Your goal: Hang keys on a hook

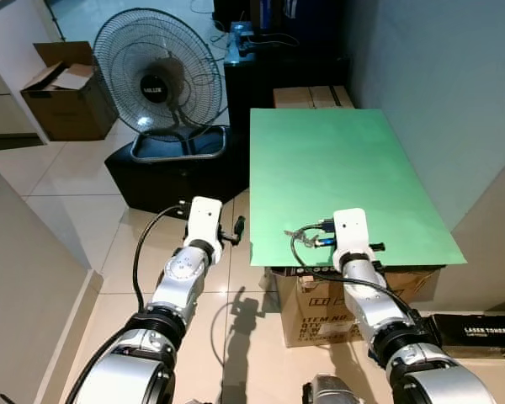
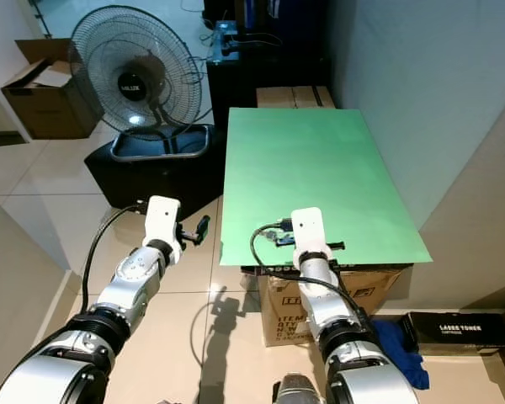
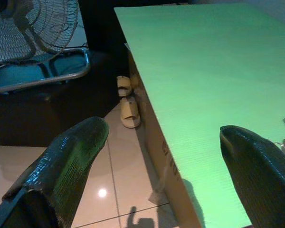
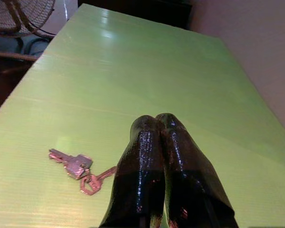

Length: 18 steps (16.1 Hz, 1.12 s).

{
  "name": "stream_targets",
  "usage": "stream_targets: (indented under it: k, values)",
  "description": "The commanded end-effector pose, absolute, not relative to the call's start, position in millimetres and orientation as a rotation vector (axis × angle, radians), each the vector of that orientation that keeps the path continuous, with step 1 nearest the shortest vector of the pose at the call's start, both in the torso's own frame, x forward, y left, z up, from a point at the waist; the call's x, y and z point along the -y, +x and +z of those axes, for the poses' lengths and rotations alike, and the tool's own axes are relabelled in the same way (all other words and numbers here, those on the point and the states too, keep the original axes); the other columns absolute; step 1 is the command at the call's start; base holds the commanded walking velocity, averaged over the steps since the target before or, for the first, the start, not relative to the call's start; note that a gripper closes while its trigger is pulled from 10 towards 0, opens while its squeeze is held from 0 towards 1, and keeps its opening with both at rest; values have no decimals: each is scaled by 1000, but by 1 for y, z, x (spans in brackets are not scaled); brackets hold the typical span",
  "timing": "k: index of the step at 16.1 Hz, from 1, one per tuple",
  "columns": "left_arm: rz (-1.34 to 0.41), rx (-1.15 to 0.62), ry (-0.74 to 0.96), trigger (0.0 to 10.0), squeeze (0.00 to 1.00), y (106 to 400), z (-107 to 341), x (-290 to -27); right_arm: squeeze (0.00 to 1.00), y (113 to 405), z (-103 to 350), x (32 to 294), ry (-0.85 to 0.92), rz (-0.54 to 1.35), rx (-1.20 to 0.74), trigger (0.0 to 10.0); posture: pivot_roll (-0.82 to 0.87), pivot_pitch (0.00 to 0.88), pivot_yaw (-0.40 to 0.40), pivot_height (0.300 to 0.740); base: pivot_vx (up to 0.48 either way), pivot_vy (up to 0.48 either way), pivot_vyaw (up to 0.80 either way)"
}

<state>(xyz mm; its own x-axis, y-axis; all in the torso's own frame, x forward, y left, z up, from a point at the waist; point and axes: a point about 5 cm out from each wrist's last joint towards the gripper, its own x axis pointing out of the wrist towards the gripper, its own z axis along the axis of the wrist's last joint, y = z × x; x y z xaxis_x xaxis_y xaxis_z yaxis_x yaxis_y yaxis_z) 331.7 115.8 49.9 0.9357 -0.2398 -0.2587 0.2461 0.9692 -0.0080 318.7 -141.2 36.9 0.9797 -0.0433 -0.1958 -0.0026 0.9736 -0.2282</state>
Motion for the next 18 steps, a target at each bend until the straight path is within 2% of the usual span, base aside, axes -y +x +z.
stream_targets:
  k: [1,10,12,15,18]
  values:
    - [-233,-244,4,10000,0,333,53,-119,0,320,39,139,-224,-24,-194,10000,-228,0,88,713,0,0,0]
    - [-256,-239,42,10000,0,333,54,-115,0,319,37,138,-229,-20,-195,10000,-227,0,93,713,0,0,0]
    - [-232,-188,-8,10000,0,335,61,-116,0,321,49,142,-242,-40,-86,10000,-227,0,91,713,0,0,0]
    - [-150,-35,-20,10000,0,326,80,-152,0,309,61,156,-280,-54,49,10000,-231,0,95,713,0,0,0]
    - [-81,48,-69,10000,0,295,86,-185,0,271,64,163,-356,-61,160,10000,-238,0,107,713,0,0,0]
